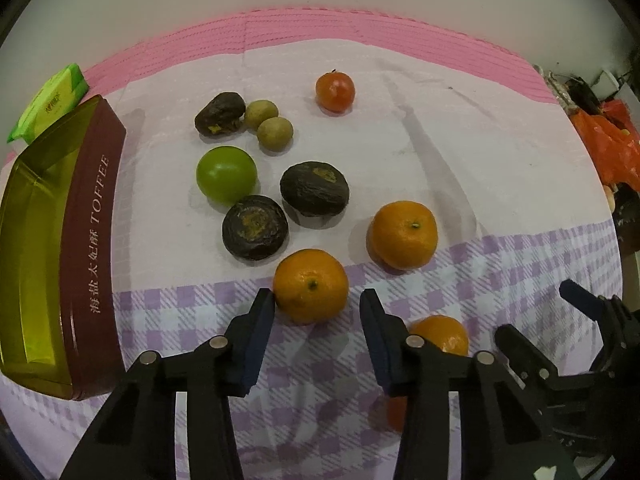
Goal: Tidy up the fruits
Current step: 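Move the left gripper to the orange and close on it, then carry the orange with the left gripper over the tin tray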
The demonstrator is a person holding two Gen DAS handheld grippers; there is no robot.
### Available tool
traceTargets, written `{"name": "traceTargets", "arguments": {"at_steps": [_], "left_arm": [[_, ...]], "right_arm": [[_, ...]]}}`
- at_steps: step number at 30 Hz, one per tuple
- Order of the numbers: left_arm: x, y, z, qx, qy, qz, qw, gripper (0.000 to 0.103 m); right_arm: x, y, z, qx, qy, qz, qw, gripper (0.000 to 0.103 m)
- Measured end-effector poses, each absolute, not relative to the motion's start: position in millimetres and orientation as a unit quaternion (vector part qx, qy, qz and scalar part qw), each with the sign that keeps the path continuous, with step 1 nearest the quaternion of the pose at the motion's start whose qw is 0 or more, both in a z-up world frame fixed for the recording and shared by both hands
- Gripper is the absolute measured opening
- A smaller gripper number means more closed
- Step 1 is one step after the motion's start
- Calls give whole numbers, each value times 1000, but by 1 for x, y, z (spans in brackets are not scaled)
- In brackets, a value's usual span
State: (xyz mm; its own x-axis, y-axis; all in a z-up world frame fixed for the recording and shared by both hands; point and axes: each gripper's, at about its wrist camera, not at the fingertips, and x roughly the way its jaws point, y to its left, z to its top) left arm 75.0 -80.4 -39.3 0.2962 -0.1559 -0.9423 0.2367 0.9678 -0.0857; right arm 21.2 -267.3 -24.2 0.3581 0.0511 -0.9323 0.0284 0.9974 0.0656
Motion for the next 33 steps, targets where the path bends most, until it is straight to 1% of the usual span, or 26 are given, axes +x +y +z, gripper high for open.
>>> {"name": "traceTargets", "arguments": {"at_steps": [3, 10, 20, 33], "left_arm": [[75, -80, -40, 33, 580, -122, 805, 35], [74, -79, -41, 28, 578, -125, 806, 34], [77, -82, -46, 31, 586, -118, 801, 36], [71, -79, -37, 31, 576, -134, 806, 33]], "right_arm": [[22, -268, -27, 38, 569, 8, 822, 103], [23, -267, -32, 41, 574, 10, 818, 103], [24, -265, -38, 43, 583, 12, 811, 103], [25, -262, -41, 24, 584, 7, 811, 103]]}}
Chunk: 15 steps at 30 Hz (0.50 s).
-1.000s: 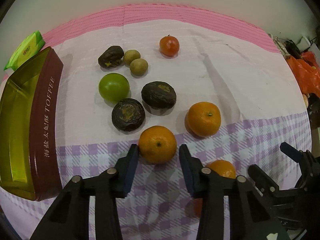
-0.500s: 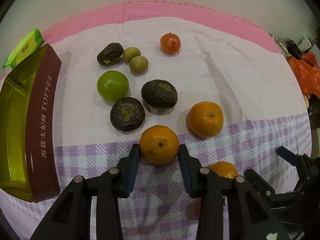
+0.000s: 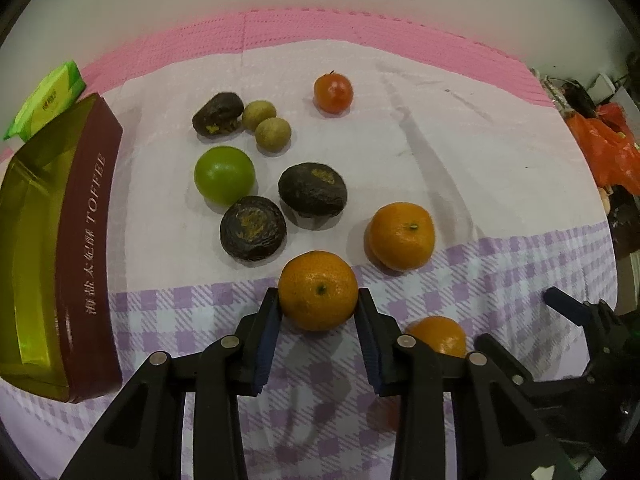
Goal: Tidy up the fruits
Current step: 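Carry the orange with the left gripper over the tin tray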
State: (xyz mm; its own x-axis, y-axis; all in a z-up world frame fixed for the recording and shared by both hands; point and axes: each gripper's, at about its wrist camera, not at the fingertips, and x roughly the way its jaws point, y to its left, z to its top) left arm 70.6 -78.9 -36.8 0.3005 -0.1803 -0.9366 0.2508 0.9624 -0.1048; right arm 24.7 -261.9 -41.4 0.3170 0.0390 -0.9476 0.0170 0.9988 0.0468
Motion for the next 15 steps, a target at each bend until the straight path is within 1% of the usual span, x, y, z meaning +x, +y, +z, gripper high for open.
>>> {"name": "traceTargets", "arguments": {"at_steps": [8, 15], "left_arm": [[63, -65, -7, 22, 557, -136, 819, 33], [63, -26, 14, 9, 545, -105, 832, 33]], "right_arm": [[25, -260, -43, 18, 584, 4, 811, 103], [25, -259, -43, 18, 585, 3, 811, 103]]}}
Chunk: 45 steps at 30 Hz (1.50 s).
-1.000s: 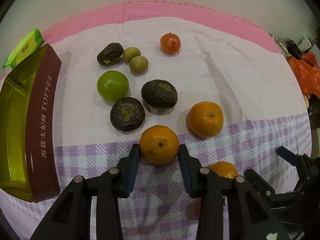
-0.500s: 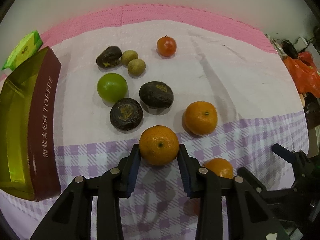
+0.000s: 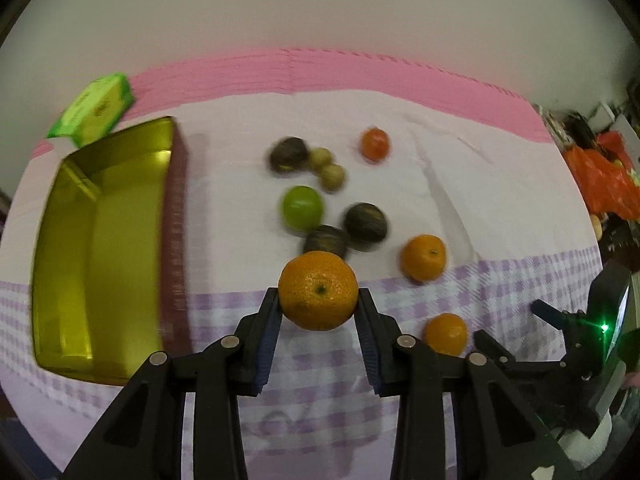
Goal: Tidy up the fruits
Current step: 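Carry the orange with the left gripper over the tin tray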
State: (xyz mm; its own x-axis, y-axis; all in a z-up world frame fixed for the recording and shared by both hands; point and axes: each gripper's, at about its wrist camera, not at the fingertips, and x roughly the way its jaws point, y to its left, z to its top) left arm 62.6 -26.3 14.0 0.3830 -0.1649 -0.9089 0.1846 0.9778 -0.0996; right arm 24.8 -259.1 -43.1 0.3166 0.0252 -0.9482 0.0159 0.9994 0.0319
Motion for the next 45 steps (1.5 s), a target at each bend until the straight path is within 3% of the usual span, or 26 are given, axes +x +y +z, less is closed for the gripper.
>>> {"name": "traceTargets", "arguments": {"at_steps": [19, 45], "left_arm": [[70, 134, -3, -38, 557, 40, 829, 33], [55, 142, -37, 7, 588, 59, 807, 35]], "right_arm": [[28, -260, -43, 17, 588, 0, 809, 103], [31, -259, -43, 17, 590, -1, 807, 103]]}}
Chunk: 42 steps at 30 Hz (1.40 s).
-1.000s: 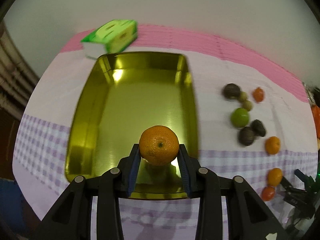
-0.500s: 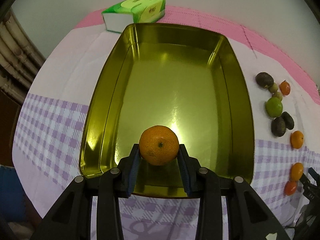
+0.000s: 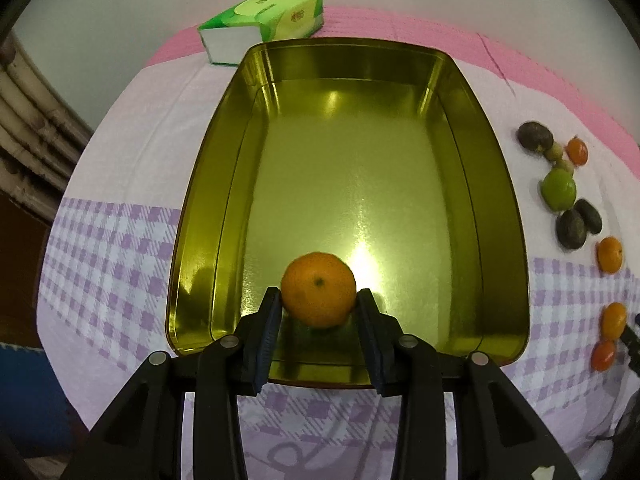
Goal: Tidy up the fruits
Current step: 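Carry the orange with the left gripper over the tin tray, then open the left gripper to drop the orange into the tray, then grasp the orange beside the tomato with the right gripper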
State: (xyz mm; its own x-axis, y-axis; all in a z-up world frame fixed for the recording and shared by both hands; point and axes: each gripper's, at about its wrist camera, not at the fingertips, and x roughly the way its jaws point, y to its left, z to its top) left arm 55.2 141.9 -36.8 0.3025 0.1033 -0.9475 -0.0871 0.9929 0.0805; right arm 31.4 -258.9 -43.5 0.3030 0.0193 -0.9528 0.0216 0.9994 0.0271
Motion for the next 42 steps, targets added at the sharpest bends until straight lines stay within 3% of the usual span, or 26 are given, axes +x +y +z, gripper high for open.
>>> {"name": "traceTargets", "arguments": {"at_steps": [15, 28, 33, 36, 42], "left_arm": [[53, 137, -37, 8, 591, 57, 805, 36], [46, 151, -14, -33, 569, 62, 819, 52], [41, 155, 9, -51, 535, 60, 841, 67], [38, 157, 18, -55, 524, 59, 848, 69], [33, 159, 29, -58, 516, 70, 852, 77]], "right_arm": [[28, -256, -39, 11, 609, -26, 793, 103], [15, -231, 10, 5, 569, 0, 823, 103], [11, -205, 21, -18, 559, 27, 828, 102], [4, -187, 20, -32, 561, 36, 827, 101], [15, -180, 12, -45, 577, 45, 814, 93]]}}
